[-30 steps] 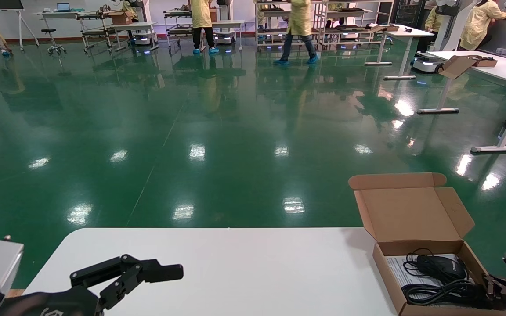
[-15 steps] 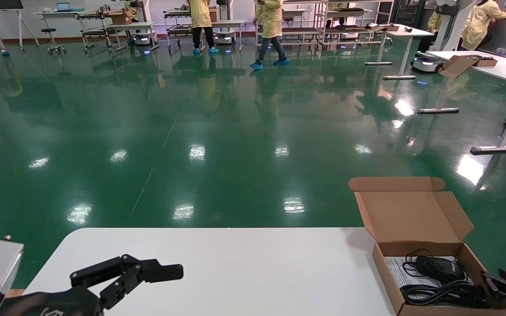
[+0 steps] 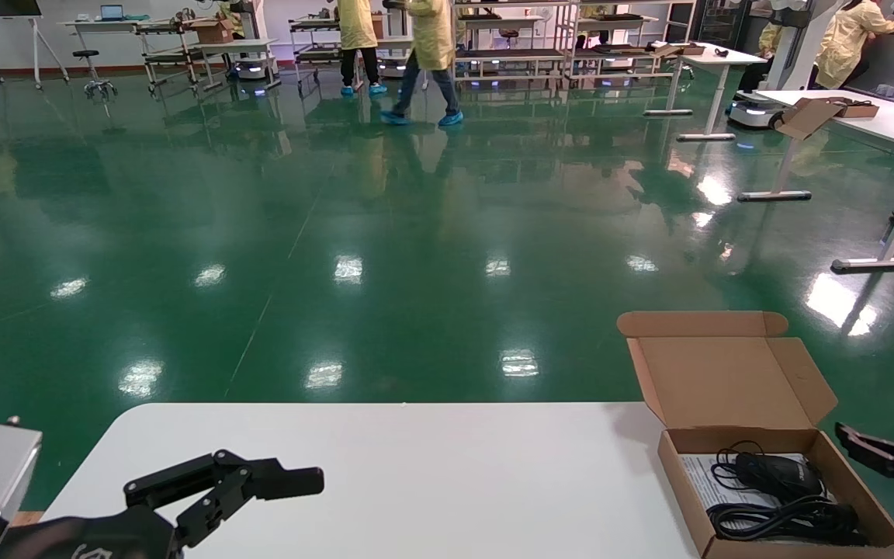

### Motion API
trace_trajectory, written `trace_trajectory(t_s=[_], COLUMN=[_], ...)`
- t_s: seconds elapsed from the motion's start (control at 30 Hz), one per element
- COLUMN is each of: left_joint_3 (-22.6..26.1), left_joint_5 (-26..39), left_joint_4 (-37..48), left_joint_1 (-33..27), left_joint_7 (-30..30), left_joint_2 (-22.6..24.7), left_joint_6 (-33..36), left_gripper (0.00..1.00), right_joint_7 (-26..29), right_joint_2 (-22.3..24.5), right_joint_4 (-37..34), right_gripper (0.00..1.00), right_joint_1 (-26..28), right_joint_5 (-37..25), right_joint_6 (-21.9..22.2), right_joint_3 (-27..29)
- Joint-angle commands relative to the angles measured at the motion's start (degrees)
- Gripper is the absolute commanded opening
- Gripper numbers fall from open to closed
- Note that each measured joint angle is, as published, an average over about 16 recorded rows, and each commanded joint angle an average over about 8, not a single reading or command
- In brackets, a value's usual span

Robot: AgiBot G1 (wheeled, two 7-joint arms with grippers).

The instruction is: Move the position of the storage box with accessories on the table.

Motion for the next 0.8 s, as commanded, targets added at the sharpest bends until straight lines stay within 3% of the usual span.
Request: trace_trajectory(t_s=[0.03,0.37,0.5,0.8], left_joint_3=[0.0,0.0,0.0,0.0], left_joint_5=[0.0,-0.01,-0.02,-0.02], left_joint_4=[0.0,0.01,0.02,0.01], left_joint_1=[0.0,0.01,0.02,0.02], left_joint_7=[0.0,0.0,0.0,0.0], left_joint_2=[0.0,0.0,0.0,0.0], left_joint_6=[0.0,-0.01,-0.02,-0.02], left_gripper=[1.0,1.0,1.0,1.0], right_joint_7=[0.32,8.71,9.95,8.98], right_joint_2=[0.34,3.71,4.16,3.99], right_joint_4=[0.19,0.38,0.15,1.25], right_gripper=[1.0,1.0,1.0,1.0], right_joint_1=[0.4,2.25,2.54,1.95], right_joint_5=[0.61,4.33,4.92,4.6], right_joint_6=[-1.52,-19.87,-22.24,-20.65], right_joint_3=[0.42,2.53,2.77,2.8])
